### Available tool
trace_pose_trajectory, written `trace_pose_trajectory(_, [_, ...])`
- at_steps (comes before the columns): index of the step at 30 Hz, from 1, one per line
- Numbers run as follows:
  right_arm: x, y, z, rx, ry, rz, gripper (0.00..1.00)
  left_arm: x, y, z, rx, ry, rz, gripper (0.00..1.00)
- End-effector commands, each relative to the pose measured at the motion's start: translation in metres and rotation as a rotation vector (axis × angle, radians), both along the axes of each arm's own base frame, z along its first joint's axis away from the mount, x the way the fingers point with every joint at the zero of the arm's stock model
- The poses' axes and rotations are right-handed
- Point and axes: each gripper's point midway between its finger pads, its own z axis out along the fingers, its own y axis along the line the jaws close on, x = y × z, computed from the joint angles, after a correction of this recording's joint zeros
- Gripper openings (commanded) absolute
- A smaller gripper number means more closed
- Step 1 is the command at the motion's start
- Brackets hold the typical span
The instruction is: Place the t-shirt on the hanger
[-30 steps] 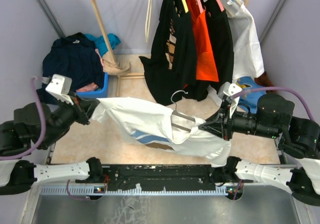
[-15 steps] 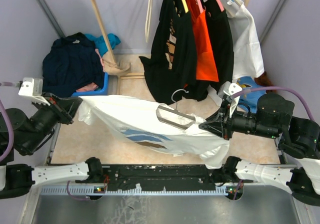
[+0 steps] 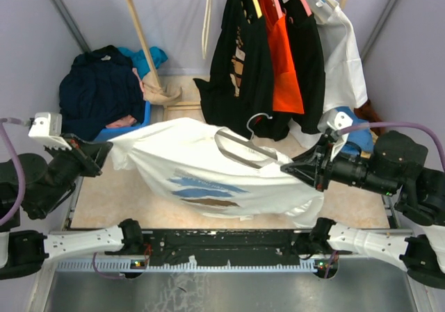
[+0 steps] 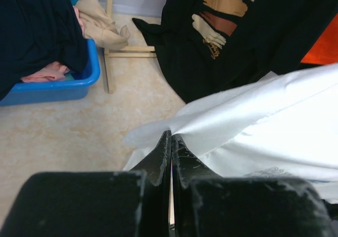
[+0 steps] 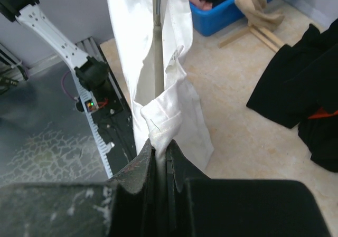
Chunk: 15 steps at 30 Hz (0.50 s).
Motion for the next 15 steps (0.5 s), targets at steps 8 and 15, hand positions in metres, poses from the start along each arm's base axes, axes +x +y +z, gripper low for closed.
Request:
trace_pose_trajectory(8, [0.000,0.007,0.090,0.232,-0.194,0.034,0.00,0.006,-0.030,-0.028,0.143,0.101,-0.026,0.24])
trace_pose_trajectory(15, [0.010,0.038,0.068,0.124,-0.145,0.095,0.00,0.003,-0.058,0.039,0.091,-0.074,-0.210,0.41])
